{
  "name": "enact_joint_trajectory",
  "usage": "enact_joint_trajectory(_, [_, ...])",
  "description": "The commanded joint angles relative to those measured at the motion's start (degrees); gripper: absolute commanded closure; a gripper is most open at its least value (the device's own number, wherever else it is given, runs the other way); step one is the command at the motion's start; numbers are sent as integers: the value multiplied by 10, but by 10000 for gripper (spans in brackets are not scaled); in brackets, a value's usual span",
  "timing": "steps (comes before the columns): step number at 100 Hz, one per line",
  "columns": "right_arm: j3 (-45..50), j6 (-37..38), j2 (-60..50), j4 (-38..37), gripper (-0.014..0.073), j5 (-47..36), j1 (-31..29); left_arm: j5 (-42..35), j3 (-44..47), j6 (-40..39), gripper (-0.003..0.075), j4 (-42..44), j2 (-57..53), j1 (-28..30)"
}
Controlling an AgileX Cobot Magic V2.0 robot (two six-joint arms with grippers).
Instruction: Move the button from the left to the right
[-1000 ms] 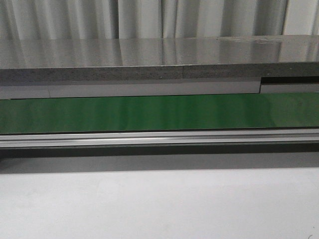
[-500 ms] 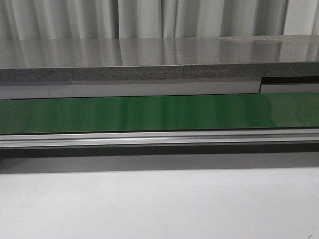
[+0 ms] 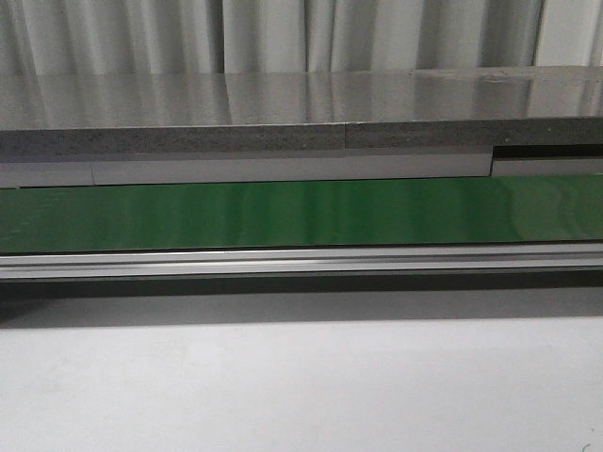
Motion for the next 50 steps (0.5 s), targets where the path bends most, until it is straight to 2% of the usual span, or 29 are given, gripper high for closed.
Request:
enact_joint_trajectory(1, [-10, 0, -11, -4, 660, -50, -3, 38, -89, -6, 741, 11, 59, -4])
enact_joint_trajectory(18, [-10, 0, -11, -4, 660, -50, -3, 222, -241, -6, 741, 13, 179, -4])
enact_joint_trajectory(30, [-10, 0, -11, -4, 660, -50, -3, 313, -308, -6, 741, 7, 250, -4])
enact_joint_trajectory(39, [-10, 0, -11, -4, 660, -50, -3, 362, -334, -6, 741, -17, 293, -4])
enact_joint_trajectory(50, [-10, 0, -11, -4, 660, -50, -3, 373, -338, -6, 741, -27, 327, -4])
